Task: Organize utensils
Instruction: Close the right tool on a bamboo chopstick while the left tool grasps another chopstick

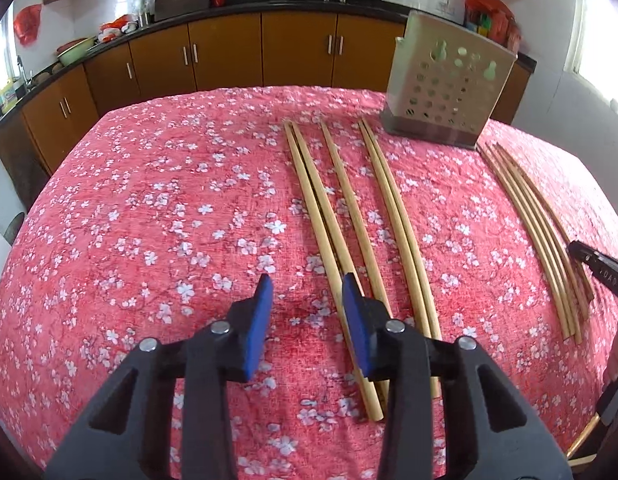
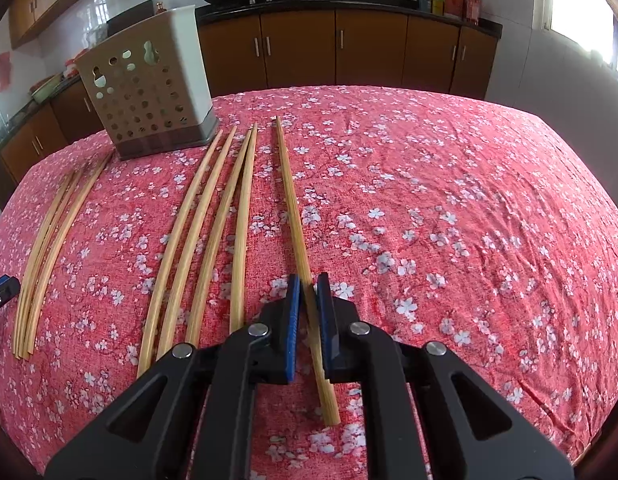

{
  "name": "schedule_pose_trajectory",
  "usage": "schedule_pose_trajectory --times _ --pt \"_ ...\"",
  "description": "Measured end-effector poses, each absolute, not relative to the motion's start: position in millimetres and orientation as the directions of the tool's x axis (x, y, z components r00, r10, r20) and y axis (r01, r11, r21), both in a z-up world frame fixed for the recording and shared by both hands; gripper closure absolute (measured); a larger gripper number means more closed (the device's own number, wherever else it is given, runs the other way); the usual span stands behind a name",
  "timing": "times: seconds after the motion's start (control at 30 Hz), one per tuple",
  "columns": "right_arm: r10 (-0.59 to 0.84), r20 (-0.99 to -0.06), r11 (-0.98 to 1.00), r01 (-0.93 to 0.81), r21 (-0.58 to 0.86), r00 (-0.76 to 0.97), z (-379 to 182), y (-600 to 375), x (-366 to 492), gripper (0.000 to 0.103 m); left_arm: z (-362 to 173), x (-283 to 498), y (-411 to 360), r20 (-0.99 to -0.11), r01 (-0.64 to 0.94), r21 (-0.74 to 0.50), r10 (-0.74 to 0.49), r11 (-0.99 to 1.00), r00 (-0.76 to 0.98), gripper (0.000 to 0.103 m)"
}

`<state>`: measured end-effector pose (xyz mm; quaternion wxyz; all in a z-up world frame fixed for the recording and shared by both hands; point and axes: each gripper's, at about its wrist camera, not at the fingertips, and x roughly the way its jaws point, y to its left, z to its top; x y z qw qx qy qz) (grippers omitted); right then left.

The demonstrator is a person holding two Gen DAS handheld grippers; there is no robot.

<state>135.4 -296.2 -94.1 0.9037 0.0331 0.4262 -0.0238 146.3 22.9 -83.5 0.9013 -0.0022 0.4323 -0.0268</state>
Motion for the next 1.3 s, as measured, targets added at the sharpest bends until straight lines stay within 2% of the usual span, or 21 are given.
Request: schedule_pose_trajectory --times 0.13,0.37,0.4,0.77,1.07,1.3 --pt "-0.022 -0.772 0.997 0.071 0.03 0.635 -94.0 -296.1 135.8 0.093 -84.6 145.6 19.4 -0.786 0.064 -0.038 -0.069 0.997 0.614 0.072" --pt "-0.008 -0.772 0.999 0.039 0.022 0.635 -94.3 -286.9 136.8 0.093 -89.4 154.7 12.3 -0.794 0.055 0.009 -0.027 0.998 0.607 0.093" --pt "-0.007 -0.772 0.999 0.036 0.021 0.636 -94.7 -286.5 137.4 0.093 -89.3 158.8 14.8 -0.795 0.049 0.009 -0.022 0.999 0.606 0.094" --pt "-0.077 -0.769 0.99 0.14 0.017 0.635 -94.9 -320.1 163.0 0.094 -87.3 207.5 65.2 -0.793 -0.068 0.03 0.065 0.997 0.606 0.094" --pt "-0.078 -0.769 0.988 0.15 0.024 0.635 -95.0 -321.2 166.1 0.094 -87.9 204.1 73.7 -0.778 -0.039 -0.004 0.021 0.999 0.628 0.09" --pt "-0.08 -0.771 0.991 0.133 0.006 0.632 -93.0 -315.3 154.5 0.094 -88.1 192.1 70.0 -0.78 -0.011 0.035 0.034 0.999 0.625 0.09"
